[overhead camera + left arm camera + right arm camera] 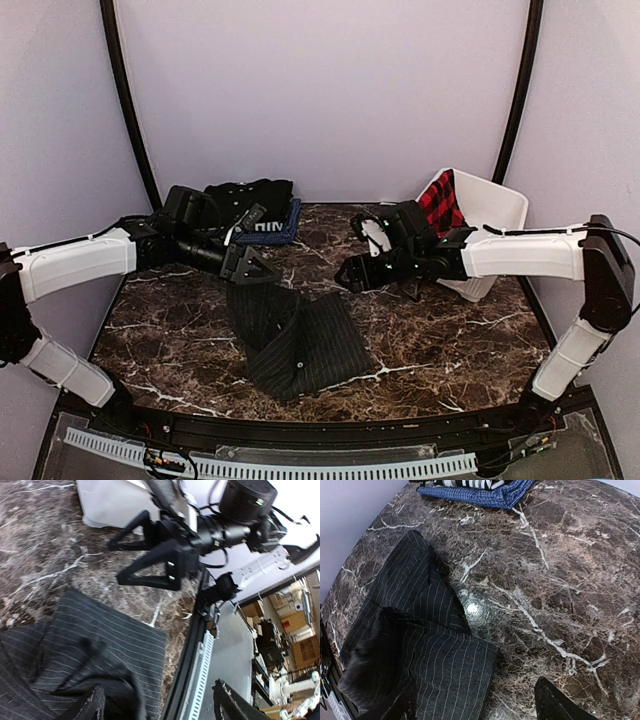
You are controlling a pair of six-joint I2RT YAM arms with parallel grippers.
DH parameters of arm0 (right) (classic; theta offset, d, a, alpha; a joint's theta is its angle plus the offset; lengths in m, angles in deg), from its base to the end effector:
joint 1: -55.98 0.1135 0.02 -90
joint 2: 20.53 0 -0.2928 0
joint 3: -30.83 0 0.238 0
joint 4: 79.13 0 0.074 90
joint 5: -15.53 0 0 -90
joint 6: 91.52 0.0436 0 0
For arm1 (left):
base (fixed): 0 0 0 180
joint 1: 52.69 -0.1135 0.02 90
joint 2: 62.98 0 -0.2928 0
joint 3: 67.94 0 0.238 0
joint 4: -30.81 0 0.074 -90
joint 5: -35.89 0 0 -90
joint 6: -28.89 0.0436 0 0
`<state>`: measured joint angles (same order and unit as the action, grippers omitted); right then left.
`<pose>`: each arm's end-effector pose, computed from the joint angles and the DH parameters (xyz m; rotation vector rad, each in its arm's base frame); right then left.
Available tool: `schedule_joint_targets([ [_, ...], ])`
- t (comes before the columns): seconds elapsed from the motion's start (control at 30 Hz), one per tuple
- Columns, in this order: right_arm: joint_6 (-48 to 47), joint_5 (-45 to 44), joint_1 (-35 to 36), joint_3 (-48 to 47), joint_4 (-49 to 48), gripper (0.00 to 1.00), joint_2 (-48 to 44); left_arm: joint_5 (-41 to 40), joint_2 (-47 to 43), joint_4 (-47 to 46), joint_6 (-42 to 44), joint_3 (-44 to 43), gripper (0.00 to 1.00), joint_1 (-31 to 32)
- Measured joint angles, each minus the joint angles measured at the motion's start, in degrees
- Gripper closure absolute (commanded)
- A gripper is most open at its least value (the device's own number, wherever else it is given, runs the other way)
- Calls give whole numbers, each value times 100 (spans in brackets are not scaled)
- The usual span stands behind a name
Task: Fold and stack the long sleeve shirts
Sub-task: Flatten out the crumpled shirt at the center of the board.
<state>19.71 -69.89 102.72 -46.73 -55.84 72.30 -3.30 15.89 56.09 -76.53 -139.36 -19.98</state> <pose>0.2414 0.2616 0.2700 -0.5615 2.2759 0.7088 0.2215 -0.1824 0.3150 0.8817 2.0587 -1.4228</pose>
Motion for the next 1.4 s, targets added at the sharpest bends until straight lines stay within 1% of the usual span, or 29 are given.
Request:
schedule_joint_targets([
  [0.2,-17,238,133,-122,81,25,382,-957,503,227,-188,-22,31,-234],
  [0.3,-17,341,177,-160,81,25,544,-1224,833,365,-278,-37,31,-260],
  [0.43,4,433,225,-199,72,29,743,-1644,1032,568,-382,-44,32,-260],
  [0.53,31,466,240,-199,76,32,881,-2087,1084,748,-459,-81,32,-260],
  [0.67,59,463,245,-199,37,39,964,-3001,1102,1038,-616,-114,32,-267],
  [0.8,87,459,243,-243,-4,43,1113,-3786,1102,1373,-850,-94,31,-299],
  [1.0,142,466,238,-411,-74,53,1381,-4264,1043,1661,-1104,245,29,-334],
  [1.07,151,470,236,-466,-96,58,1429,-4308,975,1714,-1176,382,31,-334],
  [1.13,179,479,234,-505,-127,64,1453,-4299,887,1764,-1228,514,39,-334],
  [1.17,166,487,234,-514,-140,70,1453,-4271,848,1770,-1272,568,42,-334],
  [1.2,184,503,232,-520,-155,74,1453,-4234,815,1773,-1316,621,49,-337],
  [1.23,199,522,232,-522,-179,79,1453,-4199,793,1770,-1333,662,53,-337],
  [1.27,199,551,232,-522,-203,83,1453,-4129,758,1755,-1366,717,61,-337],
  [1.3,175,579,227,-522,-216,88,1453,-4068,723,1738,-1403,782,64,-337],
  [1.33,190,599,227,-522,-236,92,1453,-4004,697,1725,-1462,837,74,-334],
  [1.37,212,614,227,-522,-269,96,1453,-3912,662,1692,-1458,909,80,-334],
  [1.4,205,638,227,-520,-289,100,1453,-3849,636,1681,-1506,968,89,-334],
])
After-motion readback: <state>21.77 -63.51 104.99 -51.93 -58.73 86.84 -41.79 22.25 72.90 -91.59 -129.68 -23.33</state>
